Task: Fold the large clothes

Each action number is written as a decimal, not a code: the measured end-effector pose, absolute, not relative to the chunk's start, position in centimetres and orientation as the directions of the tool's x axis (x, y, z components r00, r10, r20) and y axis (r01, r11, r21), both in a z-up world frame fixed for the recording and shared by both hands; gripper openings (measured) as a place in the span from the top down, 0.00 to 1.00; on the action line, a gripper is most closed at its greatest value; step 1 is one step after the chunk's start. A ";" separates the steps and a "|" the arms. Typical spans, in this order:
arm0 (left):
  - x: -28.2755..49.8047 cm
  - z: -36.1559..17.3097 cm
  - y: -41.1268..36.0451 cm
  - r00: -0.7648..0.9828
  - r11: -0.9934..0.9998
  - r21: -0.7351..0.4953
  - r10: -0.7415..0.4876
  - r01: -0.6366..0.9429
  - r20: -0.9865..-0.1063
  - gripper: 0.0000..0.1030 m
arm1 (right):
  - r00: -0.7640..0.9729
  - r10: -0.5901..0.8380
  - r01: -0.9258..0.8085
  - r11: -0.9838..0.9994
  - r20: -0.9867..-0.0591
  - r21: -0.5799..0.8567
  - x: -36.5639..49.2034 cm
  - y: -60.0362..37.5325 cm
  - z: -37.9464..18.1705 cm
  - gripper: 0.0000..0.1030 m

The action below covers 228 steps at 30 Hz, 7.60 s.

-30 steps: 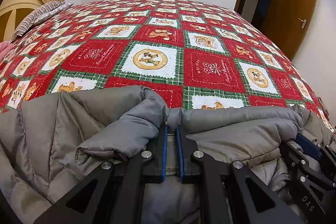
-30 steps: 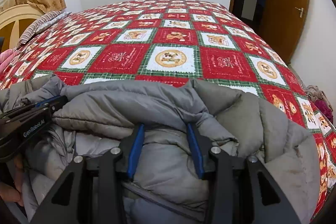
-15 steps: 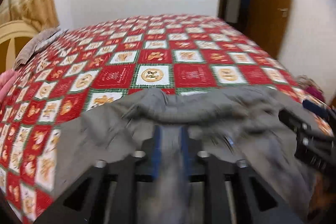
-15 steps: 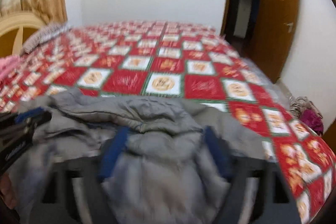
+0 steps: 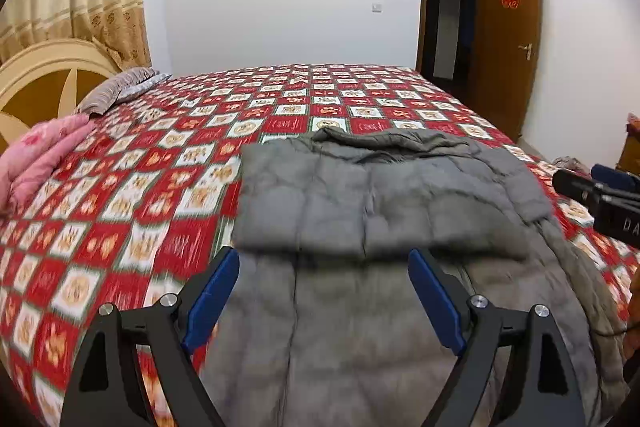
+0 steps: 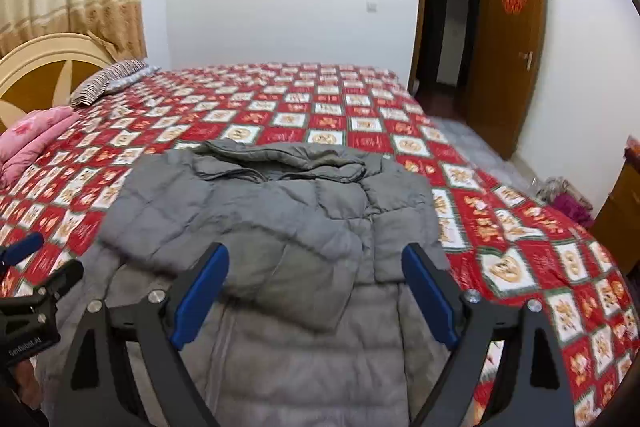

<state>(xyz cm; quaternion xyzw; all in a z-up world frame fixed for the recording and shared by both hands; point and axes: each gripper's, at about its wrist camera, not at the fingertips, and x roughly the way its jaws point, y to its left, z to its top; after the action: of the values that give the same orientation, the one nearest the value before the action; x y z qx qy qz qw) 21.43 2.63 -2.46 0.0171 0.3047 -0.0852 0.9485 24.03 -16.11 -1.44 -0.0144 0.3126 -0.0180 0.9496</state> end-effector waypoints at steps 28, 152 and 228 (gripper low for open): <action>7.6 -8.9 10.0 0.746 0.984 0.026 -0.117 0.177 -0.655 0.16 | 0.737 -0.136 0.106 0.991 -0.662 -0.086 8.1 -20.7 -5.4 0.11; 43.4 -10.0 10.0 0.468 0.776 -0.627 -0.531 -0.066 -0.706 0.78 | 0.723 0.103 0.235 0.893 -0.683 0.384 43.2 -31.4 -11.4 0.75; 43.8 -12.6 -5.7 0.658 0.996 0.058 -0.003 0.070 -0.753 0.01 | 0.712 0.141 0.122 0.940 -0.688 0.319 47.3 -28.5 -13.8 1.00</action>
<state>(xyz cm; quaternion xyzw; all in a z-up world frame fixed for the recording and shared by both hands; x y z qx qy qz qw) 43.78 -5.74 -12.56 0.0409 0.4133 -0.0200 0.9095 47.30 -28.52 -13.83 0.1734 0.3795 0.0051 0.9088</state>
